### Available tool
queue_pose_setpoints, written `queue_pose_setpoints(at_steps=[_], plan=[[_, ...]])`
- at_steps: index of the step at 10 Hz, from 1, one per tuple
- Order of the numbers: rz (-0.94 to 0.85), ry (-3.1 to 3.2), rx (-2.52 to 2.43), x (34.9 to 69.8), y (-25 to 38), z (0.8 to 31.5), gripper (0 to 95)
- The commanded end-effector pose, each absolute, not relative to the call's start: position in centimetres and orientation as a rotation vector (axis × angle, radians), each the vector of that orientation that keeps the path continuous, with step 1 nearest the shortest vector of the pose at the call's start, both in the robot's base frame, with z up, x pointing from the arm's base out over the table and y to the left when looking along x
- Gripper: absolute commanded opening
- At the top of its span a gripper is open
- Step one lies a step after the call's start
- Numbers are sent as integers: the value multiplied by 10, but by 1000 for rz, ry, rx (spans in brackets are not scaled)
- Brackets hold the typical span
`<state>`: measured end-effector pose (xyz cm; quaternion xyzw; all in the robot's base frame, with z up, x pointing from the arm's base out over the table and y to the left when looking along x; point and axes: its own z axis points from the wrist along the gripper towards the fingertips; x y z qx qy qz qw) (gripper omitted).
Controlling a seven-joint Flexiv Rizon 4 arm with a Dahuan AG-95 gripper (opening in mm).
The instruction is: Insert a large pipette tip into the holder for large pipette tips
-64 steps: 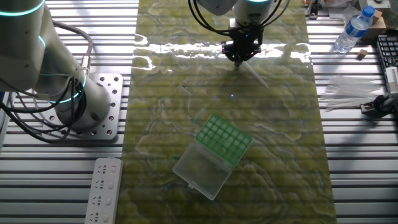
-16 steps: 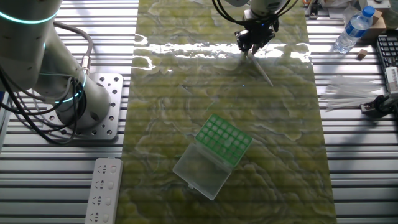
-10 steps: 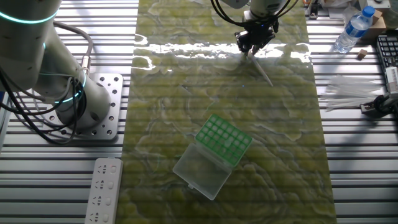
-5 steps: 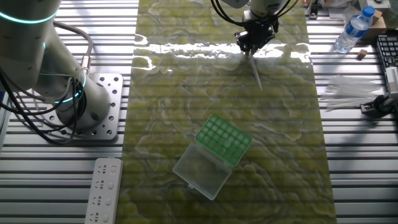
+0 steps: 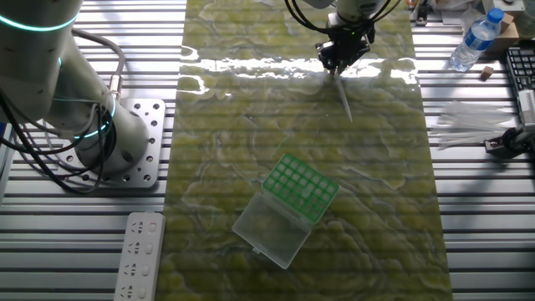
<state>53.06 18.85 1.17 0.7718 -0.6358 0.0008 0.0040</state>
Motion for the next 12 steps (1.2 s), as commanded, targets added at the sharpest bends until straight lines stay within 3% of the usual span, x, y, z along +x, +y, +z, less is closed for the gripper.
queue_pose_setpoints(at_steps=[1,12], plan=[[4,-2015,2355,532,188,14,0],[87,-2700,1427,546,140,39,0]])
